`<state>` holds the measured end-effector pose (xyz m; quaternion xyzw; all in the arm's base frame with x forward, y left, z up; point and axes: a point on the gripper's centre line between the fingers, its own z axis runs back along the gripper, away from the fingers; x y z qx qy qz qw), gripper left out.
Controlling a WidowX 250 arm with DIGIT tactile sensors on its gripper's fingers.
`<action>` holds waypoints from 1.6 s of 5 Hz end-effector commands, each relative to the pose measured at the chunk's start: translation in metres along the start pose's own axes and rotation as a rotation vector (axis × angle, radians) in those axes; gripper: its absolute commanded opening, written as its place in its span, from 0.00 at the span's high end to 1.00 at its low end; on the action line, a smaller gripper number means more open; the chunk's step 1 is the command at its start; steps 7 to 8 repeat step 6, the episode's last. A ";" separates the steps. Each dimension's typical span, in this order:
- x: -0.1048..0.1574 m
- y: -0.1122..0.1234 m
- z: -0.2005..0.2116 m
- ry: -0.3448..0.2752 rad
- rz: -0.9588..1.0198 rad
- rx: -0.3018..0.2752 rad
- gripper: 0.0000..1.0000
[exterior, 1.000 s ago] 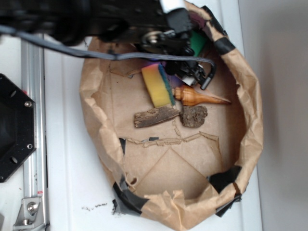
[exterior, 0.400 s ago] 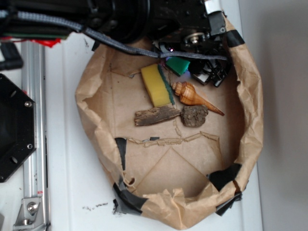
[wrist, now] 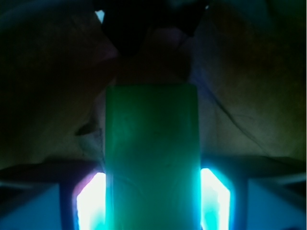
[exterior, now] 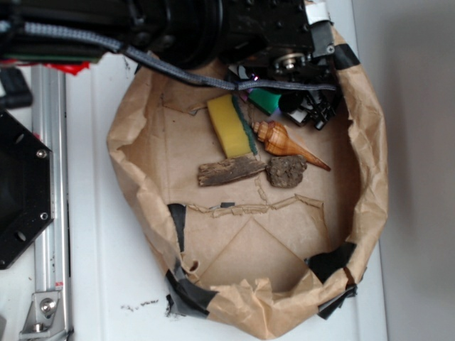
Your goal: Grab the green block.
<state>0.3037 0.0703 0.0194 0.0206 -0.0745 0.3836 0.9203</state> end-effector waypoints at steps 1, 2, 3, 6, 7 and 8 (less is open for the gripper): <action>-0.011 0.005 0.077 0.007 -0.358 -0.086 1.00; -0.026 -0.010 0.130 0.022 -0.594 -0.202 1.00; -0.038 -0.020 0.180 0.044 -0.844 -0.219 1.00; -0.058 -0.012 0.178 0.026 -0.905 -0.187 1.00; -0.058 -0.012 0.178 0.026 -0.905 -0.187 1.00; -0.058 -0.012 0.178 0.026 -0.905 -0.187 1.00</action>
